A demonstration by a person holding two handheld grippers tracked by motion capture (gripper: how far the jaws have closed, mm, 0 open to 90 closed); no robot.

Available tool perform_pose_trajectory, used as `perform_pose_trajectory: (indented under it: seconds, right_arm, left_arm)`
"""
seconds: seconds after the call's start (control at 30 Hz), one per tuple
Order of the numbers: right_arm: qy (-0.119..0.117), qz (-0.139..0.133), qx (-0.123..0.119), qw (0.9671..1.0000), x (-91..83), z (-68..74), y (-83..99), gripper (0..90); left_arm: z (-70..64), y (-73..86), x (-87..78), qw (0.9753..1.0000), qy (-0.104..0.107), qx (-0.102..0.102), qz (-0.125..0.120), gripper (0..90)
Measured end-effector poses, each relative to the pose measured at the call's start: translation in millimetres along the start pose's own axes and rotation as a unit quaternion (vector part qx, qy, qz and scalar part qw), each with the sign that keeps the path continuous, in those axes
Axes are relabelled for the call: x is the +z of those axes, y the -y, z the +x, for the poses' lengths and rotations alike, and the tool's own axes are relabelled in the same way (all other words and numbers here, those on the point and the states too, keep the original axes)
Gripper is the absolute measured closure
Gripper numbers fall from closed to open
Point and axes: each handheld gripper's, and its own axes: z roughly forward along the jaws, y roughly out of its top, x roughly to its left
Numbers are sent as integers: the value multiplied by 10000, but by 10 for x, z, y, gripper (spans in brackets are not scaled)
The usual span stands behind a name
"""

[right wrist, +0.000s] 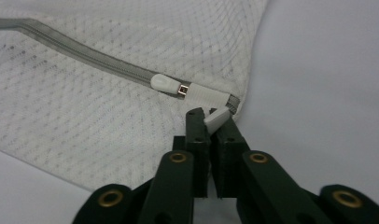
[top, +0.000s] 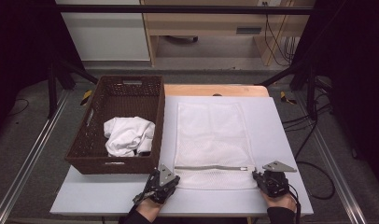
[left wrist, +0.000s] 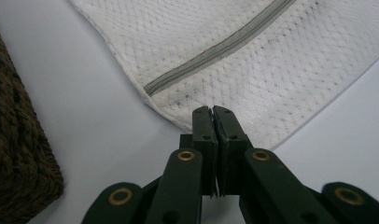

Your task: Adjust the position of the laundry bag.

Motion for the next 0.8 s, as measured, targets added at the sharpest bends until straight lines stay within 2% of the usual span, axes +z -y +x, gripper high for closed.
perform_pose_trajectory:
  seconds: [0.17,0.27,0.3,0.4,0.47,0.5,0.53,0.57,0.73,0.8]
  right_arm:
    - [-31,-33,206,9998,-12,-86,5,883]
    - [-34,-20,203,9998,-25,-79,10,871]
    - [-48,-43,187,9998,-32,-77,7,845]
    - [-109,-229,166,9995,-58,-87,8,687]
    - [-117,-307,224,9992,-68,-94,7,652]
    - [-101,-441,242,9987,-80,-116,-1,564]
    - [-80,-471,257,9985,-89,-126,-4,553]
    - [-89,-533,250,9982,-104,-136,0,536]
    - [-47,-678,174,9975,-149,-183,8,489]
    - [-69,-694,151,9974,-154,-195,14,468]
  left_arm:
    - [2,1,1,10000,15,-2,-38,873]
    - [-3,-1,-1,10000,10,36,-31,868]
    - [-1,-2,-9,10000,27,8,-80,856]
    - [3,-43,-67,9996,38,-4,-288,791]
    - [-2,-69,-92,9993,74,14,-372,777]
    - [-31,-137,-126,9986,128,47,-507,778]
    - [-31,-137,-126,9986,128,47,-507,779]
    - [-74,-210,-139,9979,220,77,-604,794]
    - [-259,-382,-82,9956,539,366,-670,844]
    - [-351,-457,-56,9939,627,506,-746,861]
